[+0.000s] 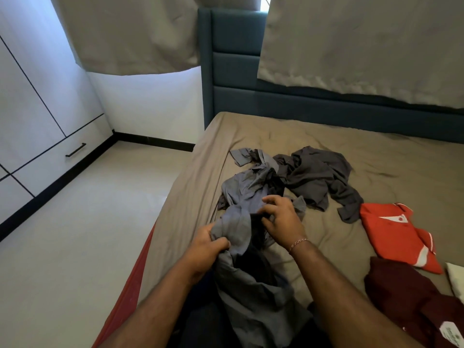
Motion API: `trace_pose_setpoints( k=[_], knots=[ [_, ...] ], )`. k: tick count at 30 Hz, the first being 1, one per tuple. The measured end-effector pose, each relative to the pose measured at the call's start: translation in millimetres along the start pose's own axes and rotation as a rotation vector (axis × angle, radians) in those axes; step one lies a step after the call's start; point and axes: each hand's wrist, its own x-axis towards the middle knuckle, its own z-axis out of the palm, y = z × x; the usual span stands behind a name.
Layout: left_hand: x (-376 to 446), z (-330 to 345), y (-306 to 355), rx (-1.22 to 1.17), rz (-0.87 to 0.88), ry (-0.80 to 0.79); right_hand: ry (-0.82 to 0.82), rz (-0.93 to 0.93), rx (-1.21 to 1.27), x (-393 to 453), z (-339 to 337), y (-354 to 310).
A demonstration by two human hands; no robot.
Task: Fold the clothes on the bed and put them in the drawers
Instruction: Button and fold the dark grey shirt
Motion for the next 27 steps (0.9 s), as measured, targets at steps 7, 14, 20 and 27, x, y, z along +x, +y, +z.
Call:
trace_pose_setpoints(
  k=[7,14,20,27],
  knots=[
    [18,-20,33,0.273,0.16,0.578,0.064,-0.231,-0.13,17,-31,-37],
    [51,6,91,0.951,0.319,-0.139,0.074,-0.234,-0.097,34,-83,-78],
    [65,-14,151,1.167,0.357,-0.264,-0.496,-0.094,-0.216,56,-148,-69],
    [81,-40,249,1.564,0.616,0.021,-0.351,0.07,-0.518,86,-198,-65]
  ],
)
